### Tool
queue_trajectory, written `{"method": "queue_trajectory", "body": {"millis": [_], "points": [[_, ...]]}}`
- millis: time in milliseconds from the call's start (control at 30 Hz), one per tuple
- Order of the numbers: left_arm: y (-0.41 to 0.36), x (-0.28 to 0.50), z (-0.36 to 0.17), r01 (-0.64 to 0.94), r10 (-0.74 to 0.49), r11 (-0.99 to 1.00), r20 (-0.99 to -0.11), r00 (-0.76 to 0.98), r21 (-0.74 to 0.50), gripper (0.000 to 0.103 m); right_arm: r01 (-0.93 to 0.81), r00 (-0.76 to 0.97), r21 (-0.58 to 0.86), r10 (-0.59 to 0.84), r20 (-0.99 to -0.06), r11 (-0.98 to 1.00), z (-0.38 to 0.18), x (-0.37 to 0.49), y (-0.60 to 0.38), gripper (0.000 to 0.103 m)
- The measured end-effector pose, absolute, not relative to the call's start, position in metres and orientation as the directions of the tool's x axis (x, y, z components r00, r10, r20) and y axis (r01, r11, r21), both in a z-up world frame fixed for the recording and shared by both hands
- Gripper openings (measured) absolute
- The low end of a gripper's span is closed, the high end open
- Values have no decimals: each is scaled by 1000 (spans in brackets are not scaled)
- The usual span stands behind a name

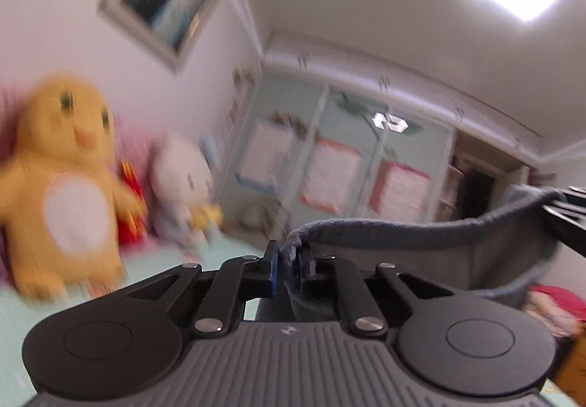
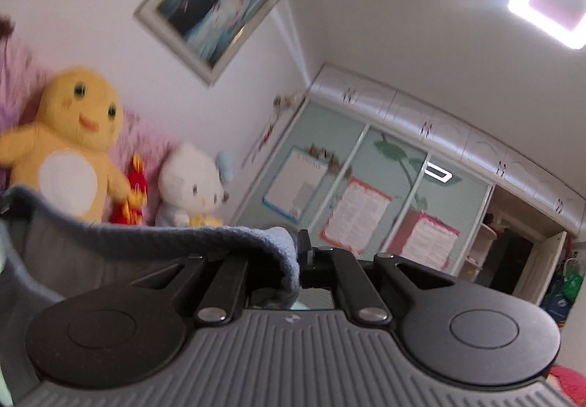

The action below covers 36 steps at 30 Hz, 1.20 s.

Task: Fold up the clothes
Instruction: 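Lift the garment high with both tools gripping its edges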

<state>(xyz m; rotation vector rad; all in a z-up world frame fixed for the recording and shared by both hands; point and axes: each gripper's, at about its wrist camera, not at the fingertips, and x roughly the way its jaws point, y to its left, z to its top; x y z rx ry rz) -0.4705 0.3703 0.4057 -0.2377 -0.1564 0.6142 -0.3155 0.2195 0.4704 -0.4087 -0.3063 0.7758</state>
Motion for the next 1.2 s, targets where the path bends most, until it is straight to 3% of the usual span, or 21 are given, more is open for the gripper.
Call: {"method": "queue_trajectory", "body": {"millis": [300,367,467,600,867,1033,1200], "points": [[327,-458,551,-611,598,789,301,743,-60,8,-664,613,-270,715,337,697,573,-312,169,5],[312,-447,564,-598,575,801,309,758,-24,8,-677,602,-226,704,377,700,595,-309,157,5],[289,-429,581,-567,532,823,304,790,33,8,-689,615,-182,698,366,702,603,-294,126,5],[249,-378,557,-506,471,851,219,854,142,8,-721,647,-101,718,257,685,568,-266,76,5],[144,-234,403,-135,181,947,-134,974,293,8,-683,720,72,686,-104,727,406,-218,-54,6],[70,-145,298,94,25,938,-336,941,333,9,-477,742,316,569,-354,820,284,-167,-140,6],[12,-106,233,221,-34,902,-447,894,372,9,-201,742,522,477,-471,829,177,-139,-225,6]]}}
